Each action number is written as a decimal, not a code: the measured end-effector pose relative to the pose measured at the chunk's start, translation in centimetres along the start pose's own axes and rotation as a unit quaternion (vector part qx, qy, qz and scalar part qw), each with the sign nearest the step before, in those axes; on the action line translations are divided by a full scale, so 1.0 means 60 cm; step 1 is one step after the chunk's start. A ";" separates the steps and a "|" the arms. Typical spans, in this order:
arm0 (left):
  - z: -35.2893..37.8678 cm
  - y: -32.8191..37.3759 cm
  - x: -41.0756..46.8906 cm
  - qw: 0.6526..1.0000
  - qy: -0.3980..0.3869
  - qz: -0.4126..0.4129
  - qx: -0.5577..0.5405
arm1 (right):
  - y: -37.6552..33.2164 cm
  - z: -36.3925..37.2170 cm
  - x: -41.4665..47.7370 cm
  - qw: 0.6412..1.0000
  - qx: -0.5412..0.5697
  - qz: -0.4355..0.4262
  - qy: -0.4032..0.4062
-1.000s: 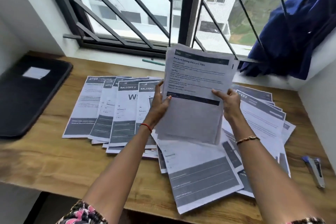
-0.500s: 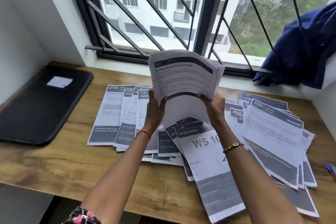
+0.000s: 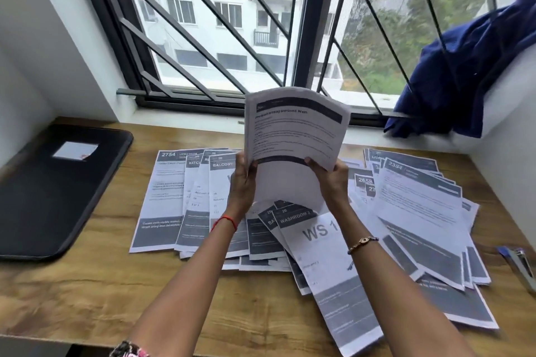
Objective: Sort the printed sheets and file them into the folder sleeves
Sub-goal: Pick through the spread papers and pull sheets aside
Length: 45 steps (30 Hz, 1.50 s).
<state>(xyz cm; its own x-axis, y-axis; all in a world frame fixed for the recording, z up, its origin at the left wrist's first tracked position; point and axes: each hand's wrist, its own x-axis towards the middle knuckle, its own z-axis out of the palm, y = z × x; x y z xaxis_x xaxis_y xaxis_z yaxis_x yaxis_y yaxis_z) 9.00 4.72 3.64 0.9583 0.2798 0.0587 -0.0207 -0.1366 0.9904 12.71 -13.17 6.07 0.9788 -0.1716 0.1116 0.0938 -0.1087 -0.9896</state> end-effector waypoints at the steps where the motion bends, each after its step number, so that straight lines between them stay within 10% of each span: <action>1: -0.001 -0.005 0.000 1.000 -0.003 -0.004 -0.009 | 0.002 -0.001 -0.002 1.000 -0.004 -0.003 0.001; 15: -0.032 0.029 0.017 0.993 0.071 0.063 0.074 | -0.018 -0.001 0.022 0.997 -0.068 -0.017 0.019; 27: -0.037 -0.077 -0.046 0.957 -0.075 -0.192 0.205 | 0.118 -0.013 -0.044 0.957 -0.217 0.155 -0.113; 45: -0.045 -0.087 -0.045 0.957 -0.081 -0.200 0.193 | 0.131 -0.008 -0.055 0.951 -0.237 0.172 -0.102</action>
<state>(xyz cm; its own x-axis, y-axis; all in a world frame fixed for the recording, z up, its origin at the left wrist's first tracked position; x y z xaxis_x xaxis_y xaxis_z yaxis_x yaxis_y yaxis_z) 5.73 7.24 -1.34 0.9000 0.2369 -0.3659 0.4336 -0.3986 0.8082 10.14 -13.92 -2.04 0.9562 -0.0883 -0.2792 -0.2836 -0.5173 -0.8074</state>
